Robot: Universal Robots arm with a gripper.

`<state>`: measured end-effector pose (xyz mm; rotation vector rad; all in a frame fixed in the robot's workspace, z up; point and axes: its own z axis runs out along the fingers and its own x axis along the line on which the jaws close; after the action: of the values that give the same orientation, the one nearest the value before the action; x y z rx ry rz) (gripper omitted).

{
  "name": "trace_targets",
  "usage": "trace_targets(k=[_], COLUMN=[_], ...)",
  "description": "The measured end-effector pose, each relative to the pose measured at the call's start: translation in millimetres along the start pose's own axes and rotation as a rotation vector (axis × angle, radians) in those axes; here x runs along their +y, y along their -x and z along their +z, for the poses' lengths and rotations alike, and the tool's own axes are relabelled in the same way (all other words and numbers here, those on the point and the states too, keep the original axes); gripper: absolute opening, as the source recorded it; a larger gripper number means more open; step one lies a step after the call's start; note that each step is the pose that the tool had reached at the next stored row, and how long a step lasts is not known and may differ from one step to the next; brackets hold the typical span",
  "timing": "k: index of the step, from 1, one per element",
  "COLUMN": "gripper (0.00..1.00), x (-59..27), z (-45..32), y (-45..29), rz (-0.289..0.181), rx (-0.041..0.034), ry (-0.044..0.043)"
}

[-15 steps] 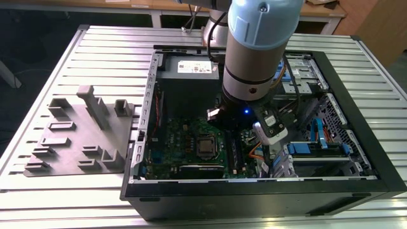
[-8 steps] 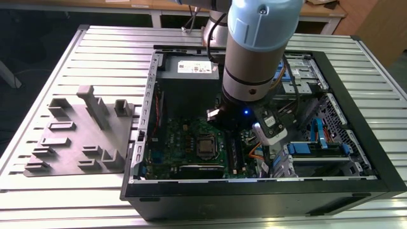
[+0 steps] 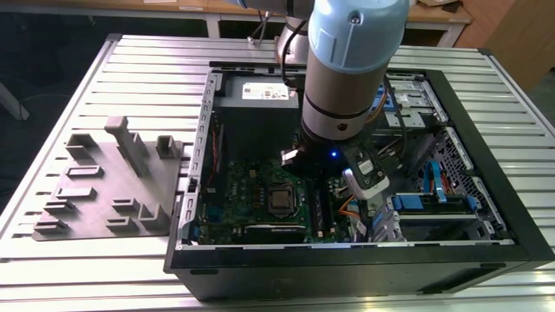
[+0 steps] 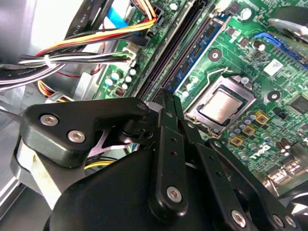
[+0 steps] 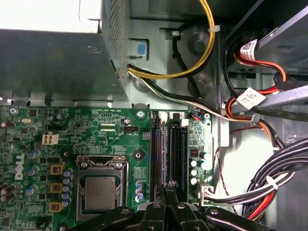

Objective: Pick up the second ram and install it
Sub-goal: 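Insert the second ram into the second slot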

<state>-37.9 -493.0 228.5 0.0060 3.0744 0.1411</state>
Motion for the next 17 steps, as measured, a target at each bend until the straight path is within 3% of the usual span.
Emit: trace_targets(k=[17], gripper=[0.08], x=[0.0], z=[2.7], y=[-0.2], rz=[0.001], rx=[-0.0001], ry=[0.0022])
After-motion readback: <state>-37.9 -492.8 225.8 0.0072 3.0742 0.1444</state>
